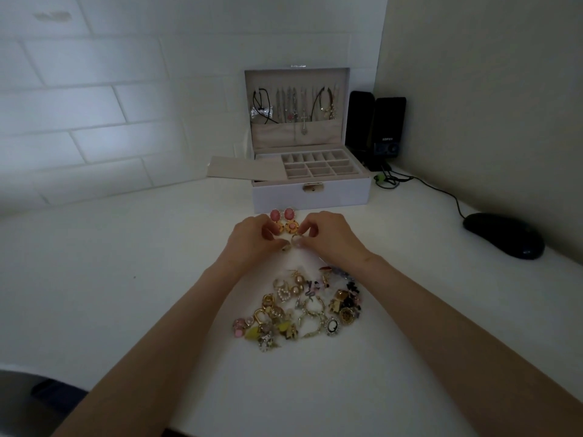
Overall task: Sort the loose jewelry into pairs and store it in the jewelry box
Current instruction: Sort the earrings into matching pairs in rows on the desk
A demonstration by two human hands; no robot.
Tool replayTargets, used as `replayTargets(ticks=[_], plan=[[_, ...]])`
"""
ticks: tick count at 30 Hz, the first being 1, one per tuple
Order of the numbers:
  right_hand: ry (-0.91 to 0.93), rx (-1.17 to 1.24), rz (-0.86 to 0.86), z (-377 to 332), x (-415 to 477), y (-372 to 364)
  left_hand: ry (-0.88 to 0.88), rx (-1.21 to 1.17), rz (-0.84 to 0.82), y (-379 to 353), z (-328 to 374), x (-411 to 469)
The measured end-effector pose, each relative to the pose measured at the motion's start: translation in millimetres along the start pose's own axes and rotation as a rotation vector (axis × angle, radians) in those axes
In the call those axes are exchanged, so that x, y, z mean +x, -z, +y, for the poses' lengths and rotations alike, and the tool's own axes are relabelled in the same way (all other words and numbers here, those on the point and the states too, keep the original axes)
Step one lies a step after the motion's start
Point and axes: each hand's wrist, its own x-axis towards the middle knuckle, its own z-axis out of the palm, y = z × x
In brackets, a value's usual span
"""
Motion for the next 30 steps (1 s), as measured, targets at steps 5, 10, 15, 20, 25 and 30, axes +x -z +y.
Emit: replayTargets(ticks=[5,10,15,20,25,30], plan=[[-0.010,0.029,-0.028,-1,-2,3,-0.030,0.069,0.001,-1,0,-3],[0.119,0.128,-0.184,-15,-21,32,-0.070,0.102,0.060,16,10,-18],[0.203,0.083,-0.483,-24,-35,38,-0.066,0.070,-0.324,42,11,-42],[0.199,0.056,-0.488,-22,-37,33,-0.090,0.042,-0.398,39,5,-50],[0.168,0.082,-0.514,-23,-40,34,-0.099,0.010,-0.414,33,4,-56],[0.138,0.059,-0.512,-20,-49,39,-0.118,-0.008,-0.418,32,3,-62]])
